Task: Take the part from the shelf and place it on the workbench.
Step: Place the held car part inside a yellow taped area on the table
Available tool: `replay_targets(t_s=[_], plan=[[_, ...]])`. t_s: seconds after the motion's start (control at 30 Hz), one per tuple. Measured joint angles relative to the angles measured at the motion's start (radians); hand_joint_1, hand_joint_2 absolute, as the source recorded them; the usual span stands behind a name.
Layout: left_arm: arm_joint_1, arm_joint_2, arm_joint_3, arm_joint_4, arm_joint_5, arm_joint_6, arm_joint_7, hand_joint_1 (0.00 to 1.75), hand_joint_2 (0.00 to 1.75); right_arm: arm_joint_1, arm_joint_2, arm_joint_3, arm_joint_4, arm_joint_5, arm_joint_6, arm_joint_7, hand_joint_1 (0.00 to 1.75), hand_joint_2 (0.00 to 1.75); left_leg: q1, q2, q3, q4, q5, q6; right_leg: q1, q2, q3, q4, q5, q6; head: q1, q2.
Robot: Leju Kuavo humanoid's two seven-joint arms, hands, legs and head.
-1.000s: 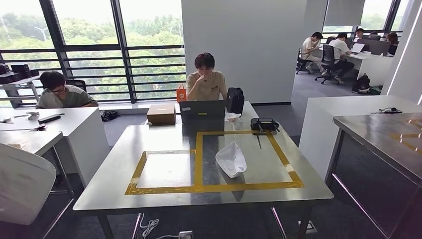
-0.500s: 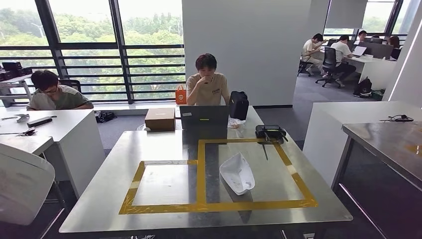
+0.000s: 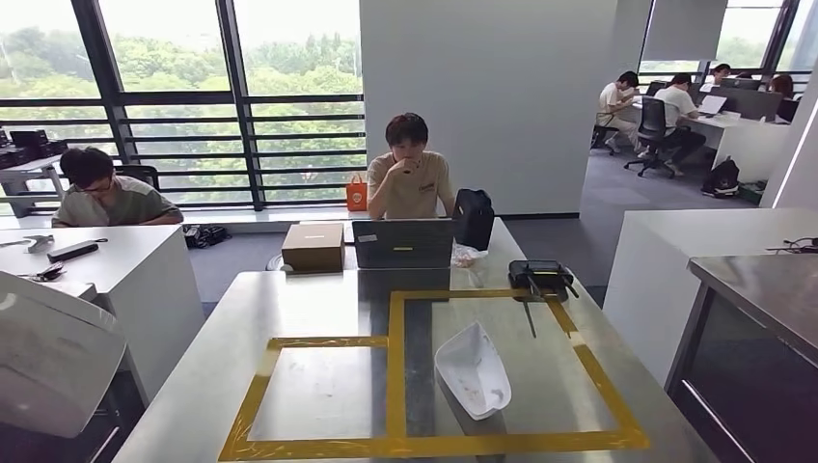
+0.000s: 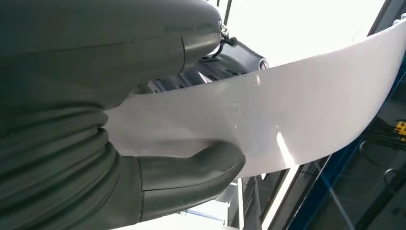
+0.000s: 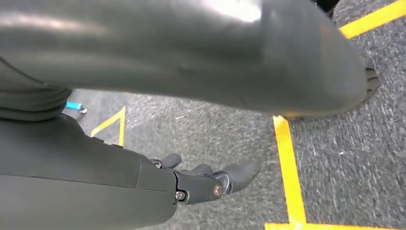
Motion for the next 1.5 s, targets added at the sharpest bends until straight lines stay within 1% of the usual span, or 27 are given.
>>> replay_targets(t_s=[0.03,0.07,0.1,0.13,0.17,0.2,0.23,0.27,0.3,0.33,0.37,0.4,0.43,0.47,0.57,0.6,0.63,0.7,0.73,0.77,0.8,0.87,0.9,0.93,1.07,1.23,1.5], plan=[[-0.004,0.0,-0.002,0.001,0.0,0.0,0.0,1.75,1.75,-0.001,0.001,-0.001,0.0,0.0,0.0,-0.001,0.0,0.0,0.0,0.001,-0.002,0.02,0.008,-0.005,-0.003,0.0,0.014,-0.004,-0.004,-0.006,0.0,0.0],[-0.009,0.0,-0.003,0.002,-0.001,0.0,-0.001,1.75,1.75,-0.003,0.001,-0.002,0.0,0.0,0.0,-0.001,0.0,0.0,0.001,0.003,-0.023,0.059,0.021,-0.01,-0.005,0.0,0.028,-0.008,-0.009,-0.013,-0.001,0.0],[-0.012,-0.001,-0.003,0.003,-0.001,0.0,-0.002,1.75,1.75,-0.005,0.001,-0.003,0.0,0.0,-0.001,-0.002,0.0,0.0,0.001,0.006,-0.056,0.111,0.027,-0.014,-0.007,0.0,0.043,-0.011,-0.015,-0.019,-0.002,0.0],[-0.013,-0.001,-0.004,0.006,-0.001,0.0,-0.002,1.75,1.75,-0.006,0.001,-0.004,0.0,0.0,-0.001,-0.002,0.0,0.0,0.002,0.009,-0.099,0.172,0.02,-0.017,-0.008,0.0,0.055,-0.014,-0.026,-0.023,-0.002,0.0],[-0.014,-0.001,-0.004,0.008,-0.001,0.0,-0.002,1.75,1.75,-0.007,0.001,-0.005,0.0,0.0,-0.001,-0.002,0.0,0.0,0.003,0.01,-0.143,0.224,-0.005,-0.02,-0.008,0.0,0.069,-0.015,-0.037,-0.026,-0.003,0.0],[-0.014,-0.001,-0.004,0.011,-0.001,0.0,-0.002,1.75,1.75,-0.007,0.001,-0.005,0.0,0.0,-0.001,-0.001,0.0,0.0,0.004,0.01,-0.181,0.258,-0.043,-0.022,-0.008,0.001,0.084,-0.016,-0.051,-0.026,-0.003,0.0],[-0.014,-0.001,-0.004,0.015,-0.002,0.0,-0.002,1.75,1.75,-0.006,0.001,-0.006,0.0,0.0,-0.001,-0.001,0.0,0.0,0.004,0.01,-0.209,0.268,-0.079,-0.023,-0.008,0.003,0.101,-0.017,-0.065,-0.026,-0.003,0.0],[-0.014,-0.001,-0.005,0.019,-0.004,0.0,-0.001,1.75,1.75,-0.005,0.001,-0.007,0.0,-0.001,-0.001,0.0,0.0,0.0,0.005,0.01,-0.224,0.252,-0.097,-0.024,-0.009,0.004,0.119,-0.017,-0.079,-0.026,-0.003,0.0],[-0.015,-0.001,-0.006,0.023,-0.006,0.0,0.0,1.75,1.75,-0.004,0.002,-0.009,0.0,-0.001,-0.001,0.001,0.0,0.0,0.005,0.011,-0.229,0.215,-0.085,-0.024,-0.009,0.005,0.139,-0.016,-0.094,-0.025,-0.003,0.0],[-0.017,-0.001,-0.008,0.027,-0.009,0.0,0.0,1.75,1.75,-0.004,0.002,-0.01,0.0,-0.001,-0.001,0.001,0.0,0.0,0.005,0.012,-0.226,0.16,-0.038,-0.023,-0.009,0.006,0.156,-0.017,-0.109,-0.023,-0.004,0.0],[-0.019,-0.001,-0.011,0.034,-0.012,0.0,0.0,1.75,1.75,-0.004,0.002,-0.012,0.0,-0.001,-0.001,0.001,0.0,0.0,0.004,0.014,-0.226,0.095,0.033,-0.02,-0.008,0.006,0.172,-0.014,-0.124,-0.02,-0.004,0.0],[-0.021,-0.002,-0.016,0.041,-0.017,0.0,-0.001,1.75,1.75,-0.005,0.002,-0.013,0.0,-0.002,-0.001,0.001,0.0,0.0,0.003,0.017,-0.223,0.047,0.097,-0.015,-0.006,0.007,0.184,-0.011,-0.138,-0.015,-0.005,0.0],[-0.023,-0.002,-0.022,0.048,-0.026,0.002,-0.001,1.75,1.75,-0.005,0.002,-0.014,0.001,-0.003,-0.002,0.002,0.0,0.0,0.002,0.019,-0.221,0.017,0.15,-0.009,-0.004,0.009,0.191,-0.008,-0.152,-0.009,-0.005,0.0],[-0.026,-0.001,-0.029,0.056,-0.039,0.003,-0.002,1.75,1.75,-0.005,0.002,-0.014,0.001,-0.005,-0.002,0.002,0.0,0.0,0.001,0.021,-0.22,0.007,0.173,-0.002,-0.002,0.009,0.198,-0.006,-0.163,-0.003,-0.005,0.0],[-0.052,0.007,-0.06,0.087,-0.122,0.013,-0.019,1.75,1.75,-0.008,0.0,-0.018,0.0,-0.01,-0.004,-0.002,0.0,0.0,0.007,0.02,-0.205,0.011,0.17,0.018,0.002,0.007,0.206,0.004,-0.192,0.015,-0.005,0.0],[-0.069,0.01,-0.077,0.109,-0.176,0.024,-0.035,1.75,1.75,-0.009,0.0,-0.02,0.0,-0.011,-0.005,-0.003,0.0,0.0,0.009,0.019,-0.199,0.007,0.166,0.024,0.001,0.006,0.192,0.034,-0.208,0.021,-0.004,0.001],[-0.092,0.013,-0.1,0.139,-0.248,0.044,-0.056,1.75,1.75,-0.01,-0.001,-0.021,0.0,-0.013,-0.007,-0.003,0.0,0.0,0.01,0.019,-0.194,0.005,0.161,0.029,-0.001,0.004,0.161,0.086,-0.228,0.028,-0.003,0.001],[-0.148,0.016,-0.158,0.22,-0.417,0.103,-0.106,1.75,1.75,-0.01,0.0,-0.027,0.0,-0.018,-0.013,-0.003,0.0,0.0,0.009,0.016,-0.188,0.004,0.15,0.035,-0.007,0.002,0.067,0.221,-0.264,0.038,-0.001,0.001],[-0.18,0.015,-0.191,0.268,-0.5,0.14,-0.131,1.75,1.75,-0.01,0.001,-0.031,0.0,-0.021,-0.016,-0.003,0.0,0.0,0.009,0.014,-0.183,0.004,0.145,0.035,-0.009,0.002,0.026,0.266,-0.262,0.041,-0.001,0.001],[-0.214,0.013,-0.227,0.318,-0.576,0.179,-0.153,1.75,1.75,-0.009,0.001,-0.036,0.0,-0.023,-0.021,-0.004,0.0,0.0,0.009,0.012,-0.178,0.005,0.139,0.035,-0.01,0.002,0.001,0.274,-0.239,0.041,0.0,0.001],[-0.25,0.009,-0.265,0.37,-0.642,0.217,-0.171,1.75,1.75,-0.009,0.002,-0.042,0.0,-0.026,-0.024,-0.006,0.0,0.0,0.009,0.01,-0.171,0.006,0.134,0.034,-0.01,0.001,-0.004,0.242,-0.196,0.04,0.001,0.001],[-0.318,-0.004,-0.33,0.464,-0.732,0.275,-0.193,1.75,1.75,-0.009,0.002,-0.05,0.0,-0.031,-0.029,-0.014,0.0,0.0,0.008,0.008,-0.155,0.006,0.122,0.029,-0.008,-0.003,0.027,0.109,-0.095,0.031,0.001,0.001],[-0.347,-0.012,-0.356,0.508,-0.76,0.297,-0.2,1.75,1.75,-0.009,0.002,-0.055,0.0,-0.033,-0.03,-0.017,0.0,0.0,0.006,0.007,-0.15,0.006,0.117,0.025,-0.006,-0.005,0.046,0.05,-0.065,0.026,0.001,0.001],[-0.37,-0.021,-0.379,0.547,-0.785,0.315,-0.204,1.75,1.75,-0.009,0.002,-0.058,0.0,-0.033,-0.031,-0.02,0.0,0.0,0.004,0.008,-0.147,0.005,0.114,0.02,-0.004,-0.006,0.059,0.014,-0.05,0.02,0.001,0.001],[-0.411,-0.05,-0.453,0.671,-0.858,0.371,-0.214,1.75,1.75,-0.007,0.007,-0.064,0.0,-0.029,-0.031,-0.02,0.0,0.0,-0.003,0.015,-0.14,-0.002,0.11,0.027,-0.006,0.002,0.067,-0.008,-0.048,0.019,0.001,0.001],[-0.422,-0.09,-0.502,0.759,-0.892,0.367,-0.204,1.75,1.75,-0.003,0.01,-0.065,0.0,-0.019,-0.034,-0.009,0.0,0.0,-0.004,0.019,-0.131,-0.013,0.11,0.018,-0.006,0.006,0.069,-0.008,-0.052,0.012,0.001,0.001],[-0.343,-0.215,-0.64,0.846,-1.047,0.356,-0.159,1.75,1.75,-0.003,0.012,-0.065,0.0,0.004,-0.033,0.009,0.0,0.0,-0.004,0.016,-0.127,-0.016,0.11,0.011,-0.007,0.002,0.074,-0.008,-0.054,0.009,0.001,0.001]])
